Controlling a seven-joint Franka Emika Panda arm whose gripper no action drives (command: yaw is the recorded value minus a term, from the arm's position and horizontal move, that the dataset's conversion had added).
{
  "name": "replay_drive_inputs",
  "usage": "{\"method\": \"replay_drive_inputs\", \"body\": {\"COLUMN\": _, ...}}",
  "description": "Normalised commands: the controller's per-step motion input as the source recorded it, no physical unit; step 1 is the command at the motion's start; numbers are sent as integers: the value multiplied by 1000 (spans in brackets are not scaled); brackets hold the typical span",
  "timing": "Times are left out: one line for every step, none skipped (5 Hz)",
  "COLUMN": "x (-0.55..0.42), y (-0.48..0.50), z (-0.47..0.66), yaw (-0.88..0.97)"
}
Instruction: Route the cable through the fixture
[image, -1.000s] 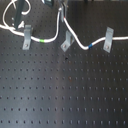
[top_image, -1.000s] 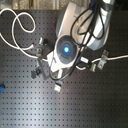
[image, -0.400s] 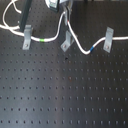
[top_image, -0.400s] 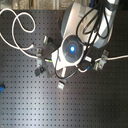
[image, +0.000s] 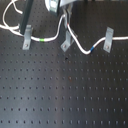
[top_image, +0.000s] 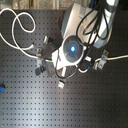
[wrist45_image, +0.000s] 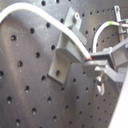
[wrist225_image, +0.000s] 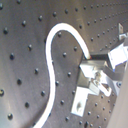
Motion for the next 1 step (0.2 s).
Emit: {"method": "replay_drive_inputs", "body": {"x": -74, "y": -32, "z": 220, "yaw": -31}}
